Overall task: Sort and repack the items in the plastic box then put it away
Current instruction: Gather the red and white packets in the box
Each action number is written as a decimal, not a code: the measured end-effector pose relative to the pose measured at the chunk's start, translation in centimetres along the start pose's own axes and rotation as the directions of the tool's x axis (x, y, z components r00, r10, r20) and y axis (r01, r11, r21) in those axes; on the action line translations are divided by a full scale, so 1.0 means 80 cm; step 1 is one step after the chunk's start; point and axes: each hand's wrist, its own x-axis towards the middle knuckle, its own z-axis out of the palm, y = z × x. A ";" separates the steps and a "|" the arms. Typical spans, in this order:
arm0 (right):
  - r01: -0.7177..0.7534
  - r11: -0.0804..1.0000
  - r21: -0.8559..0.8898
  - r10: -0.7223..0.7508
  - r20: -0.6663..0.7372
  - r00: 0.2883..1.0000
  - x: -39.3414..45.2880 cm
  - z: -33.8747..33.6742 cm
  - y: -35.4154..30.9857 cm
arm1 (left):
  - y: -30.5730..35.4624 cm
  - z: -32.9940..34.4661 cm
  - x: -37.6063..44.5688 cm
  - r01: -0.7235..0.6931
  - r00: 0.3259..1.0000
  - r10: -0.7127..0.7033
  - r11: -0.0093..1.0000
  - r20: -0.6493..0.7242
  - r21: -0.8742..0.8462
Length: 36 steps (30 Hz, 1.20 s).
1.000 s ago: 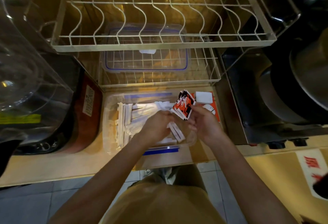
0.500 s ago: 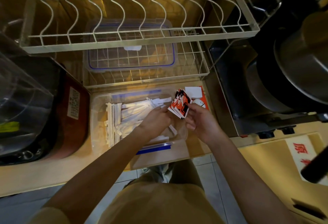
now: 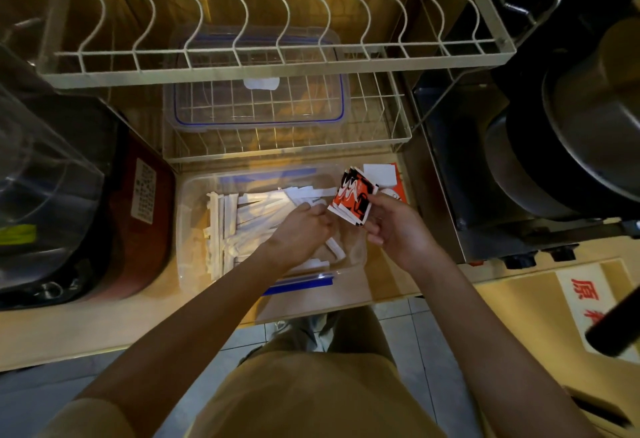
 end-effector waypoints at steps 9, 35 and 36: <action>-0.089 0.991 0.104 0.086 0.036 0.996 -0.004 -0.005 0.013 | -0.001 -0.010 0.009 0.033 0.999 -0.033 0.999 -0.025 -0.018; 0.075 0.886 -0.457 -0.071 0.026 0.997 -0.015 0.017 -0.007 | -0.001 -0.057 -0.060 0.152 0.849 -0.515 0.027 0.116 -0.988; 0.078 0.884 -0.460 -0.073 0.027 0.997 -0.016 0.018 -0.009 | 0.001 -0.060 -0.055 0.146 0.839 -0.526 -0.032 0.141 -0.989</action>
